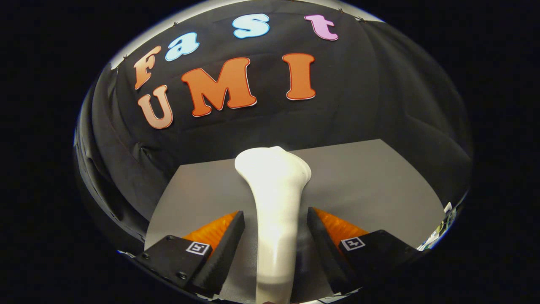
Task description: Iron the clothes twice with a garment steamer, once on the left side and once on the right side.
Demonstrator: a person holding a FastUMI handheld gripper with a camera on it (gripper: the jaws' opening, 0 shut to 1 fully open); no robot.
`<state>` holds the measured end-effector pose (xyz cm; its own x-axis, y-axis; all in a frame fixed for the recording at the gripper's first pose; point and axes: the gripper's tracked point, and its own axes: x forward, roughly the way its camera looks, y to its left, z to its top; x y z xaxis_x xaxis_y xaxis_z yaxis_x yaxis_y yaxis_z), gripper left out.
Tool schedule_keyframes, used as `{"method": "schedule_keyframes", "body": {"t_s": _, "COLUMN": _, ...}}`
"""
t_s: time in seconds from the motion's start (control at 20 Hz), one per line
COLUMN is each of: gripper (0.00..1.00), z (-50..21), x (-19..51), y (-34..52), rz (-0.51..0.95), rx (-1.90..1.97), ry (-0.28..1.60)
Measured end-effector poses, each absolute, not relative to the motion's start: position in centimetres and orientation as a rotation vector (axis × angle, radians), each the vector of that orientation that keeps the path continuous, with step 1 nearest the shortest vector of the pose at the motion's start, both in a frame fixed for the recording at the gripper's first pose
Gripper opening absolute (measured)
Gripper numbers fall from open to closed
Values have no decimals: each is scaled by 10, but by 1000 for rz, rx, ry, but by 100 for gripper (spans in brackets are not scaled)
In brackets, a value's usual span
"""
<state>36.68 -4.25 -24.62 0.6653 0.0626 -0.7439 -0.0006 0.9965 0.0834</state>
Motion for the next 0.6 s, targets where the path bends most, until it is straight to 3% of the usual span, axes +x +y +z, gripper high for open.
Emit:
{"method": "schedule_keyframes", "body": {"t_s": 0.2, "gripper": 92, "z": -248, "x": 369, "y": -47, "rz": 42, "rx": 53, "ry": 845}}
{"method": "schedule_keyframes", "body": {"t_s": 0.45, "gripper": 68, "z": -244, "x": 357, "y": -41, "rz": 129, "rx": -17, "ry": 778}}
{"method": "schedule_keyframes", "body": {"t_s": 0.6, "gripper": 56, "z": -246, "x": 357, "y": -51, "rz": 66, "rx": -20, "ry": 770}}
